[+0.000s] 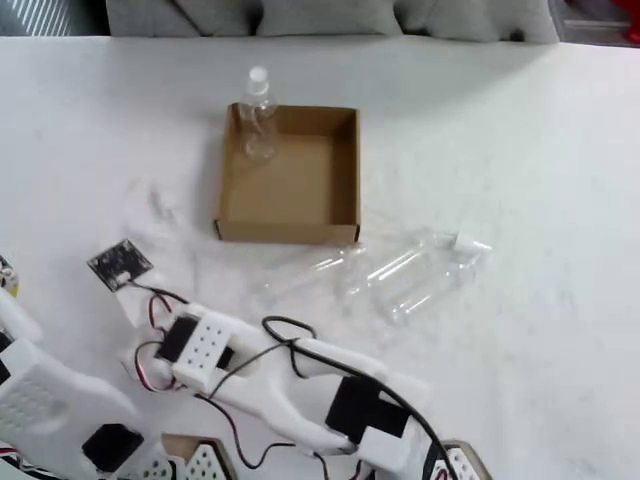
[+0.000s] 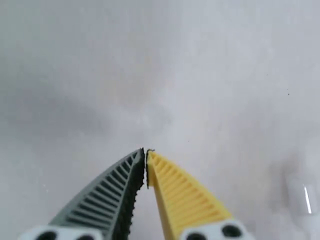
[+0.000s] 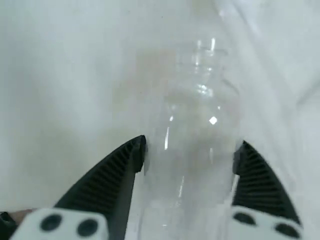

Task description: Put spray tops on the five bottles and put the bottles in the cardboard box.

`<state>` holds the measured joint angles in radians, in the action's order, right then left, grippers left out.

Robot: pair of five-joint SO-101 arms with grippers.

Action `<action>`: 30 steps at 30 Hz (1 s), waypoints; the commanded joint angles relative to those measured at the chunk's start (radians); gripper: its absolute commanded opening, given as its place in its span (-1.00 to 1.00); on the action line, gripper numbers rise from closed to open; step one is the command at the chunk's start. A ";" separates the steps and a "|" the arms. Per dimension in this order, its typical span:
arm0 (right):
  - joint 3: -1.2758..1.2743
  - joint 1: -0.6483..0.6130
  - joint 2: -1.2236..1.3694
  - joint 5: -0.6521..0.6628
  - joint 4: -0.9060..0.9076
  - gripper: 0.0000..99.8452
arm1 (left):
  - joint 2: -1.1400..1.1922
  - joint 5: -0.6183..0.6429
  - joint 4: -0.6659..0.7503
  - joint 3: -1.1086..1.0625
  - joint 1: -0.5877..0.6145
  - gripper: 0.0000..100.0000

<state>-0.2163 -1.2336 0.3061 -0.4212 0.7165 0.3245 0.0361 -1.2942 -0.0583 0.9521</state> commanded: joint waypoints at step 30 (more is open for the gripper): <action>0.338 0.622 -0.412 0.292 0.957 -0.79 | -0.638 -0.009 -0.009 -0.588 -0.565 -0.94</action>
<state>0.1565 -0.7227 -0.0084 -0.2079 1.6786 -0.2248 0.0345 -1.3188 -0.6137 0.4902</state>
